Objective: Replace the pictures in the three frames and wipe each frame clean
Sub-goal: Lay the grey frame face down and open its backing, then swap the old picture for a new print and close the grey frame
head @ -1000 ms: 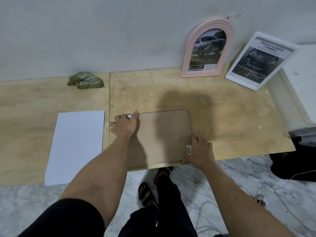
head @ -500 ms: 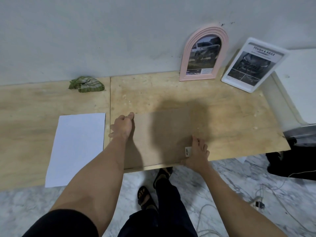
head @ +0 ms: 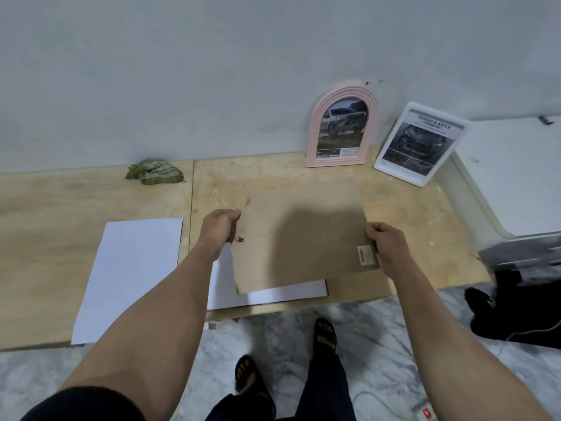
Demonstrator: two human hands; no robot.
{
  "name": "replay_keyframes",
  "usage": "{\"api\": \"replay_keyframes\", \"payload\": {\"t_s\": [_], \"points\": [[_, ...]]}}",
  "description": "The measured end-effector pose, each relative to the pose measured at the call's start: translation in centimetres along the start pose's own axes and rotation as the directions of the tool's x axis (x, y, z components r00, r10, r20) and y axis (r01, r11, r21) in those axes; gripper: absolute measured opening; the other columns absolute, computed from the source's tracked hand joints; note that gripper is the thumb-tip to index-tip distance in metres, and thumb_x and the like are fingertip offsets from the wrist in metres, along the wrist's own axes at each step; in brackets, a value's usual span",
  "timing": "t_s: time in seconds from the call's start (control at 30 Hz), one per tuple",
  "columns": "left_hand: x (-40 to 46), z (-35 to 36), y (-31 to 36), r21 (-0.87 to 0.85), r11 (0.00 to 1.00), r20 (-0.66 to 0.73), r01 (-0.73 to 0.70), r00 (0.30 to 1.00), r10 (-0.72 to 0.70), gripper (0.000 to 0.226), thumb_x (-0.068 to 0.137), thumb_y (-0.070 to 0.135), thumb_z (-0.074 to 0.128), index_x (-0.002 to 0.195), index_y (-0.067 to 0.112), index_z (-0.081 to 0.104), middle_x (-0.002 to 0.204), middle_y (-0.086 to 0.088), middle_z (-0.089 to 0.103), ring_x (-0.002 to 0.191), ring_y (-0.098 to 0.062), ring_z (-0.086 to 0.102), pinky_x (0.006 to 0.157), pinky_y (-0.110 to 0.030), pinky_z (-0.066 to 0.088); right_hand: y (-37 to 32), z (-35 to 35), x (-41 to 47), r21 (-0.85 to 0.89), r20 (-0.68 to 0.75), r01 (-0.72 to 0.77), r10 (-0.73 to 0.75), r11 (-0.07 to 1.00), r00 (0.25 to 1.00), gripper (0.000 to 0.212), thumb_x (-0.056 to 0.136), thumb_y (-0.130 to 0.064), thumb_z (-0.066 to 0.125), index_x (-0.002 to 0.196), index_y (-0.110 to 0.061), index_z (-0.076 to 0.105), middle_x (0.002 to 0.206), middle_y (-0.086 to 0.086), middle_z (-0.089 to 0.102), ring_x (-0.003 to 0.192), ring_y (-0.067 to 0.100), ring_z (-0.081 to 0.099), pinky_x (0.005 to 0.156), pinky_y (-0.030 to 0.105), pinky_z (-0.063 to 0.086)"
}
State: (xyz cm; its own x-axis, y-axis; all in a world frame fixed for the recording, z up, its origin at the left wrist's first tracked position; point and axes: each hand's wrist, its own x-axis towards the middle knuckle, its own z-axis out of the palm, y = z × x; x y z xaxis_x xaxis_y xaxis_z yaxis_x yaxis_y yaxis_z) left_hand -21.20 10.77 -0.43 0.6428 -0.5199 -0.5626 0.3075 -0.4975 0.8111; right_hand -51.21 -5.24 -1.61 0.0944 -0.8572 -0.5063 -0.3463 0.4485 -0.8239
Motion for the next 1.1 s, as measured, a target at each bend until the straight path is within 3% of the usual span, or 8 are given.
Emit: {"api": "replay_keyframes", "payload": {"t_s": [0.13, 0.3, 0.37, 0.53, 0.73, 0.83, 0.93, 1.1], "points": [[-1.5, 3.6, -0.7, 0.069, 0.997, 0.073, 0.038, 0.996, -0.043, 0.003, 0.088, 0.008, 0.067, 0.088, 0.011, 0.07, 0.087, -0.01, 0.07, 0.071, -0.024, 0.062, 0.063, -0.029, 0.049, -0.2, -4.9, 3.7, -0.067, -0.041, -0.049, 0.047, 0.997, 0.998, 0.019, 0.091, -0.011, 0.061, 0.073, -0.011, 0.065, 0.084, 0.017, 0.064, 0.072, 0.027, 0.059, 0.07, 0.042, 0.05], [-2.8, 11.5, -2.3, 0.108, 0.993, 0.132, 0.055, 0.989, -0.069, 0.027, 0.087, -0.005, 0.057, 0.098, 0.012, 0.074, 0.083, -0.011, 0.072, 0.063, -0.022, 0.055, 0.058, -0.026, 0.045, 0.4, -11.2, 7.2, -0.183, -0.134, -0.078, 0.054, 0.98, 0.99, 0.019, 0.089, -0.013, 0.063, 0.071, -0.01, 0.063, 0.079, 0.013, 0.063, 0.067, 0.026, 0.057, 0.066, 0.036, 0.049], [-3.0, 14.5, -3.1, 0.139, 0.989, 0.122, 0.056, 0.99, -0.074, 0.03, 0.085, -0.007, 0.056, 0.1, 0.01, 0.075, 0.083, -0.014, 0.073, 0.06, -0.023, 0.057, 0.058, -0.029, 0.048, 1.3, -13.3, 8.5, -0.238, -0.166, -0.072, 0.032, 0.969, 0.986, 0.018, 0.088, -0.015, 0.064, 0.071, -0.012, 0.065, 0.082, 0.011, 0.065, 0.075, 0.028, 0.06, 0.074, 0.041, 0.052], [-3.1, 20.1, -4.4, 0.224, 0.97, 0.012, 0.094, 0.995, -0.099, 0.016, 0.075, 0.0, 0.063, 0.074, 0.013, 0.071, 0.066, -0.012, 0.07, 0.054, -0.025, 0.056, 0.067, -0.039, 0.053, 3.8, -17.0, 10.9, -0.359, -0.183, -0.106, 0.041, 0.927, 0.982, 0.011, 0.087, -0.02, 0.061, 0.085, -0.015, 0.07, 0.091, 0.008, 0.066, 0.087, 0.028, 0.062, 0.079, 0.039, 0.049], [-1.3, 23.4, -7.1, 0.32, 0.937, -0.044, 0.143, 0.99, -0.136, 0.018, 0.06, 0.028, 0.069, 0.077, 0.024, 0.069, 0.081, -0.001, 0.077, 0.086, -0.026, 0.073, 0.082, -0.045, 0.061, 5.7, -18.7, 12.4, -0.474, -0.234, -0.114, -0.001, 0.873, 0.972, 0.023, 0.086, -0.019, 0.059, 0.102, -0.009, 0.073, 0.105, 0.016, 0.07, 0.097, 0.035, 0.063, 0.087, 0.042, 0.05], [-1.6, 24.3, -7.3, 0.359, 0.922, -0.054, 0.141, 0.99, -0.131, 0.01, 0.065, 0.026, 0.072, 0.072, 0.024, 0.066, 0.08, -0.002, 0.077, 0.085, -0.025, 0.074, 0.081, -0.045, 0.061, 5.8, -19.0, 12.7, -0.482, -0.234, -0.122, 0.007, 0.868, 0.972, 0.026, 0.088, -0.02, 0.06, 0.108, -0.008, 0.072, 0.11, 0.015, 0.069, 0.101, 0.035, 0.062, 0.089, 0.04, 0.049], [-2.2, 25.0, -7.1, 0.428, 0.897, -0.072, 0.105, 0.994, -0.082, 0.015, 0.075, 0.026, 0.072, 0.089, 0.022, 0.073, 0.089, 0.0, 0.076, 0.088, -0.024, 0.07, 0.083, -0.035, 0.057, 5.8, -19.0, 12.9, -0.508, -0.251, -0.142, 0.012, 0.849, 0.968, 0.024, 0.088, -0.015, 0.057, 0.107, -0.009, 0.071, 0.108, 0.014, 0.068, 0.097, 0.035, 0.062, 0.084, 0.04, 0.051], [-3.0, 25.2, -6.0, 0.578, 0.813, -0.171, 0.074, 0.985, 0.032, 0.025, 0.096, 0.022, 0.051, 0.105, 0.012, 0.072, 0.101, -0.007, 0.071, 0.091, -0.028, 0.061, 0.075, -0.028, 0.043, 4.5, -17.8, 12.6, -0.554, -0.249, -0.145, 0.004, 0.82, 0.969, 0.024, 0.088, -0.008, 0.049, 0.103, -0.008, 0.068, 0.098, 0.014, 0.065, 0.085, 0.032, 0.058, 0.069, 0.032, 0.044]]}}
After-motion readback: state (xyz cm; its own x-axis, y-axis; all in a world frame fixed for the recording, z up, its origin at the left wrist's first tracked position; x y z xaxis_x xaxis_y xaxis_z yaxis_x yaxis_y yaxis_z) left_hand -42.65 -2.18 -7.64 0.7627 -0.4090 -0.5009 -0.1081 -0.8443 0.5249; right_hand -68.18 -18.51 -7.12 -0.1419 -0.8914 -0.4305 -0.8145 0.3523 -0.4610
